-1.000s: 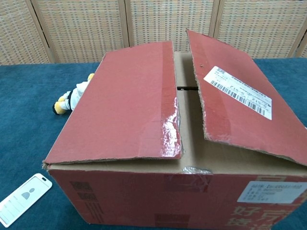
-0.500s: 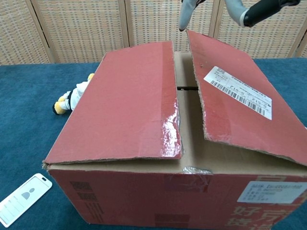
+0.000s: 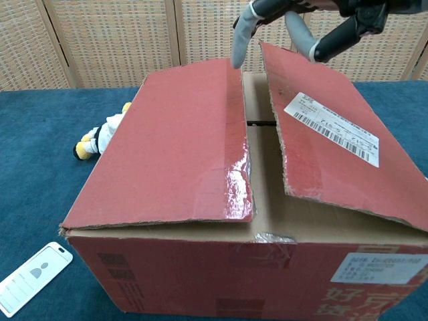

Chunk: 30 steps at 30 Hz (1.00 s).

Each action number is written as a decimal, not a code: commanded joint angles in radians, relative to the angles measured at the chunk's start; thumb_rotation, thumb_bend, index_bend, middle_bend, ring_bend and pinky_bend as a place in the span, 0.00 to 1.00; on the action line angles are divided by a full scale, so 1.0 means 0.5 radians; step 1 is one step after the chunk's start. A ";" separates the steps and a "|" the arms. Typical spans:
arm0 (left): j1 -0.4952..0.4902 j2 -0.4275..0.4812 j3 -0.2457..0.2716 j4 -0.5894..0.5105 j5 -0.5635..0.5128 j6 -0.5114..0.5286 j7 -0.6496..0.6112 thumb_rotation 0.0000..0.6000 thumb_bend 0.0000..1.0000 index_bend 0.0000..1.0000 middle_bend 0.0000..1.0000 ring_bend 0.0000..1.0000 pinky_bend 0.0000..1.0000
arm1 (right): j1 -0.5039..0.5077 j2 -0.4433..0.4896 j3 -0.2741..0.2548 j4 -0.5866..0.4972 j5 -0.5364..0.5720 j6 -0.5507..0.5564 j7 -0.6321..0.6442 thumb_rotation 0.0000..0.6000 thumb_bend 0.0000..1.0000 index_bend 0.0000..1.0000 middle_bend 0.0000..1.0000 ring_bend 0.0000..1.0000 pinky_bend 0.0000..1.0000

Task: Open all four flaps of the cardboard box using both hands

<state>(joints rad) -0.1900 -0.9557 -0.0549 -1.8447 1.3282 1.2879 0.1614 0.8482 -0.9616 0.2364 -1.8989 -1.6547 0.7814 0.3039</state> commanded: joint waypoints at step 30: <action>-0.047 0.037 0.031 -0.010 -0.006 -0.111 -0.111 0.85 0.12 0.02 0.00 0.00 0.00 | 0.054 -0.051 -0.122 0.093 0.099 0.022 -0.217 1.00 1.00 0.38 0.40 0.01 0.00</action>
<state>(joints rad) -0.2134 -0.9371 -0.0391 -1.8498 1.3250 1.2325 0.1056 0.8747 -0.9886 0.1755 -1.8515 -1.6051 0.7908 0.1966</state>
